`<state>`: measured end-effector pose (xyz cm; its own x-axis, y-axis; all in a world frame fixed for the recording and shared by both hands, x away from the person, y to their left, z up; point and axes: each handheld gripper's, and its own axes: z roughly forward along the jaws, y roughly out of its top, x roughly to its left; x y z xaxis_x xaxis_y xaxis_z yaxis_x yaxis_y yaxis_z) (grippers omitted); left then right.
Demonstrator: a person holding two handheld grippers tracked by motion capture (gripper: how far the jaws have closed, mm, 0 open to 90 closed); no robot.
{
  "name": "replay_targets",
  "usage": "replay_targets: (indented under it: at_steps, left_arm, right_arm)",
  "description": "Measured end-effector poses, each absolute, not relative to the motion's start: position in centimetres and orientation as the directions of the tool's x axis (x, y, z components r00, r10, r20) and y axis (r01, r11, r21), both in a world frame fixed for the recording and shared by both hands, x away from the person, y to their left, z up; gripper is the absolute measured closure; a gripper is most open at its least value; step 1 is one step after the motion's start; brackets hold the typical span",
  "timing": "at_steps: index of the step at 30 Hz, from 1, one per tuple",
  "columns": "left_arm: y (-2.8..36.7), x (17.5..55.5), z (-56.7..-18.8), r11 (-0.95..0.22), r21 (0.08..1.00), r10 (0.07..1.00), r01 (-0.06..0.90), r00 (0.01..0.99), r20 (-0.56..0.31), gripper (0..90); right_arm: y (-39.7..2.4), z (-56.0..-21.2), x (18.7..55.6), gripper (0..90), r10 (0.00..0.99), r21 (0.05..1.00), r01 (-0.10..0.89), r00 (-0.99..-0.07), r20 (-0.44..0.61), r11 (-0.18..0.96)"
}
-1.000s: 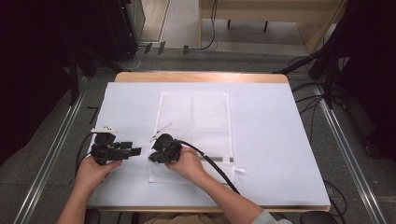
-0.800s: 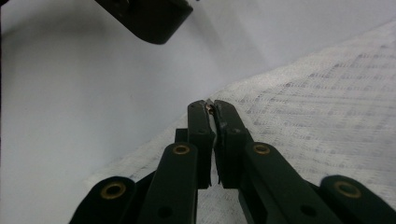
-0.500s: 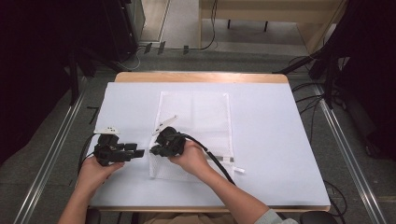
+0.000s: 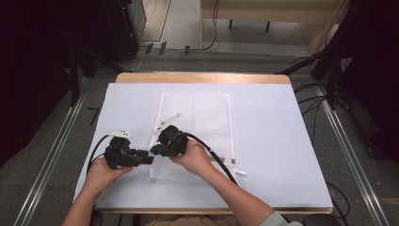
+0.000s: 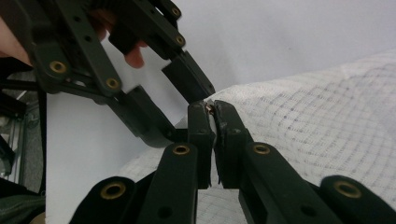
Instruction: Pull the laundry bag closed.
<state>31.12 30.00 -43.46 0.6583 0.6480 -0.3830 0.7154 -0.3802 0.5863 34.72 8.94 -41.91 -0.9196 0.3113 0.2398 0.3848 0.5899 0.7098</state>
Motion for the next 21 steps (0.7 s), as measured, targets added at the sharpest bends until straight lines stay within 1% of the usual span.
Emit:
replay_targets:
  at_steps: [4,6,7,10,11,12,16,21]
  left_arm:
    - [29.4,31.5,-43.8,-0.416,0.560,0.636,0.717,0.669,-0.384,57.8]
    - [29.2,31.6,-43.9,-0.424,0.554,0.634,0.716,0.672,-0.382,63.0]
    - [29.2,31.7,-43.9,-0.422,0.556,0.632,0.716,0.672,-0.386,63.0]
    - [29.0,31.8,-43.9,-0.434,0.553,0.620,0.711,0.681,-0.388,67.8]
    - [28.9,31.8,-43.9,-0.442,0.553,0.615,0.706,0.687,-0.386,69.9]
    - [28.8,31.9,-43.9,-0.455,0.549,0.614,0.701,0.694,-0.376,74.3]
    - [28.7,31.9,-43.9,-0.472,0.544,0.603,0.693,0.704,-0.374,82.0]
    - [28.5,32.1,-44.0,-0.478,0.520,0.613,0.708,0.693,-0.380,86.0]
  right_arm:
    - [8.9,-41.6,34.6,87.6,0.297,0.716,0.375,-0.924,0.241,0.588]
    - [8.9,-41.5,34.5,87.7,0.286,0.716,0.368,-0.928,0.240,0.593]
    - [8.9,-41.5,34.5,87.7,0.286,0.716,0.368,-0.928,0.240,0.593]
    - [8.9,-41.5,34.5,87.7,0.273,0.709,0.365,-0.930,0.247,0.604]
    - [9.0,-41.6,34.5,87.6,0.269,0.707,0.365,-0.930,0.250,0.605]
    - [9.0,-41.6,34.4,87.6,0.268,0.705,0.368,-0.929,0.254,0.607]
    - [8.9,-41.6,34.5,87.7,0.260,0.700,0.371,-0.928,0.265,0.610]
    - [8.9,-42.0,34.5,87.7,0.260,0.685,0.374,-0.927,0.269,0.626]
